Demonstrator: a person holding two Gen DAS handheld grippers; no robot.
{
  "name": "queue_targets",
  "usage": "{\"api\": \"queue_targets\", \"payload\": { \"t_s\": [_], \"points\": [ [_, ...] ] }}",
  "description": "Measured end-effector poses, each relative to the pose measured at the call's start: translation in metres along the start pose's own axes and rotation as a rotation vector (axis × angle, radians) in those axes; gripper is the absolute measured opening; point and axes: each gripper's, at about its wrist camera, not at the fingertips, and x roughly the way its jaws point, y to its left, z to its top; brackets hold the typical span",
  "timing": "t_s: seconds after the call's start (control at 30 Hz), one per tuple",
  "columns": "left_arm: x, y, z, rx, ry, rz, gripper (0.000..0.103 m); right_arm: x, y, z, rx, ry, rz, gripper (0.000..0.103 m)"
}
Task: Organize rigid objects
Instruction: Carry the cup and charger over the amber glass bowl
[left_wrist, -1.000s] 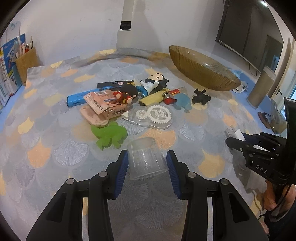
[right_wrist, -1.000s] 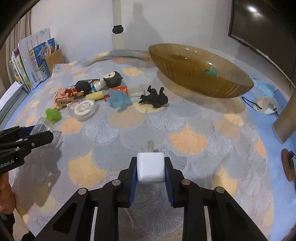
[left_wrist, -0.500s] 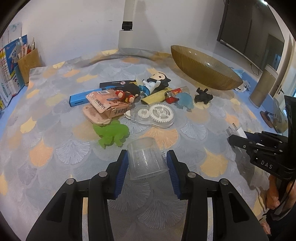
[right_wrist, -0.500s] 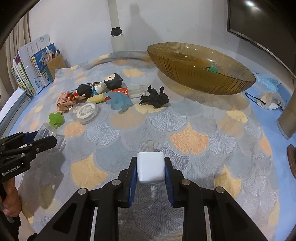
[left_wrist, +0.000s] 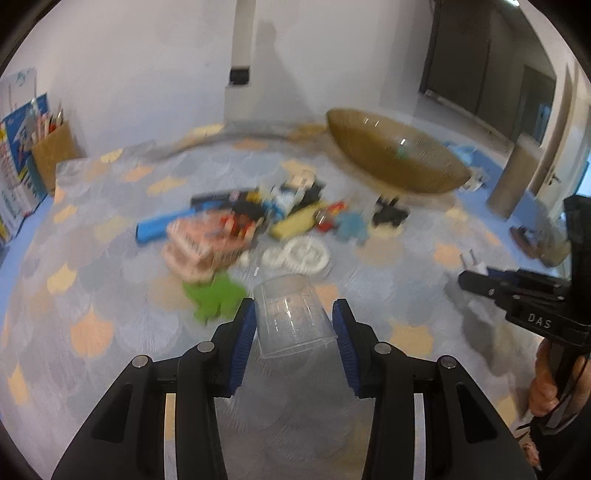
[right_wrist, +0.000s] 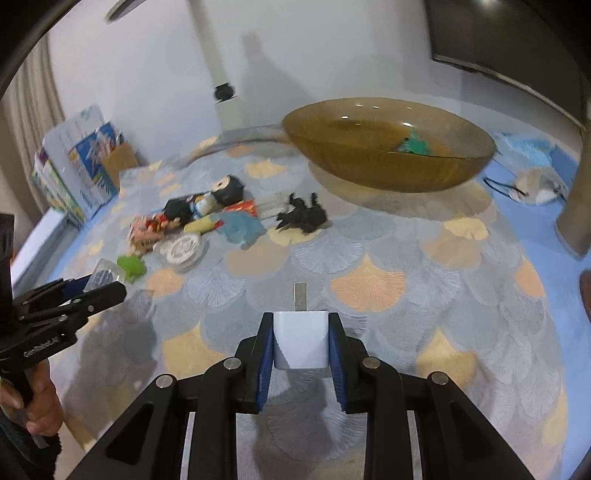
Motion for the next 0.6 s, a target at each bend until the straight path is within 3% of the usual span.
{"api": "queue_targets", "payload": {
  "t_s": [0.17,0.3,0.4,0.6],
  "points": [
    [-0.008,-0.030,0.071,0.090,-0.085,-0.040,0.039,-0.042,-0.021,0.045,0.045,-0.103,0.006,0.026],
    [0.019,-0.068,0.138,0.149,-0.102,-0.117,0.039,-0.054,-0.049,0.099,0.113,-0.152,-0.047,0.026],
    [0.061,-0.088,0.166,0.134,-0.053,-0.143,0.039,-0.037,-0.067,0.126,0.143,-0.121,-0.090,0.026],
    [0.117,-0.109,0.180,0.124,0.002,-0.136,0.040,0.002,-0.092,0.146,0.176,-0.019,-0.110,0.026]
  ]
}}
